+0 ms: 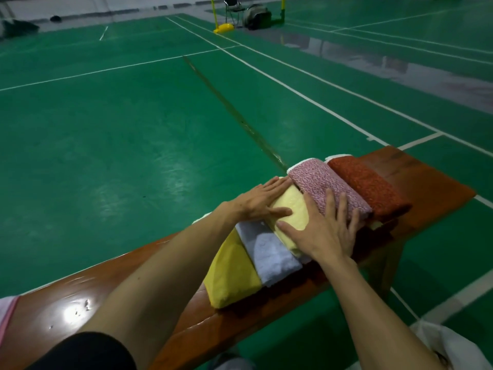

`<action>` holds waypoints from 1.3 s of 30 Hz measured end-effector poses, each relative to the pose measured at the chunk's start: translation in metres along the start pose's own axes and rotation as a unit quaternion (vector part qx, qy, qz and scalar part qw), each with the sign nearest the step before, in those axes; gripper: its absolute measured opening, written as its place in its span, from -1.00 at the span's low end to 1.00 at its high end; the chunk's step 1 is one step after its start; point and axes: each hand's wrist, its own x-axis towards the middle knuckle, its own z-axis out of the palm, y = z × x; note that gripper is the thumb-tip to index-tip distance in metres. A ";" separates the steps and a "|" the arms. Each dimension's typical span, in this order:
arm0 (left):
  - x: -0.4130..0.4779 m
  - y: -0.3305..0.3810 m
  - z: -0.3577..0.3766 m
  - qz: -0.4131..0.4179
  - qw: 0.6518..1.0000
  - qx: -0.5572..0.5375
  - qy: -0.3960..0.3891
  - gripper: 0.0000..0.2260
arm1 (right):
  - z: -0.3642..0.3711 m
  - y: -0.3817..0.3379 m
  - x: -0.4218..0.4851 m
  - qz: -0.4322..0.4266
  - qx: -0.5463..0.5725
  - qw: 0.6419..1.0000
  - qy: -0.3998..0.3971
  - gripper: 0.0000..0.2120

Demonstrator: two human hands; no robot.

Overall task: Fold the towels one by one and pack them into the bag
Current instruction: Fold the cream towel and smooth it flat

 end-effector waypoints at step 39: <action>-0.220 -0.014 0.013 -0.205 0.873 -0.356 0.264 -0.35 | -0.014 -0.108 -0.084 -0.167 0.314 0.934 0.038 -0.40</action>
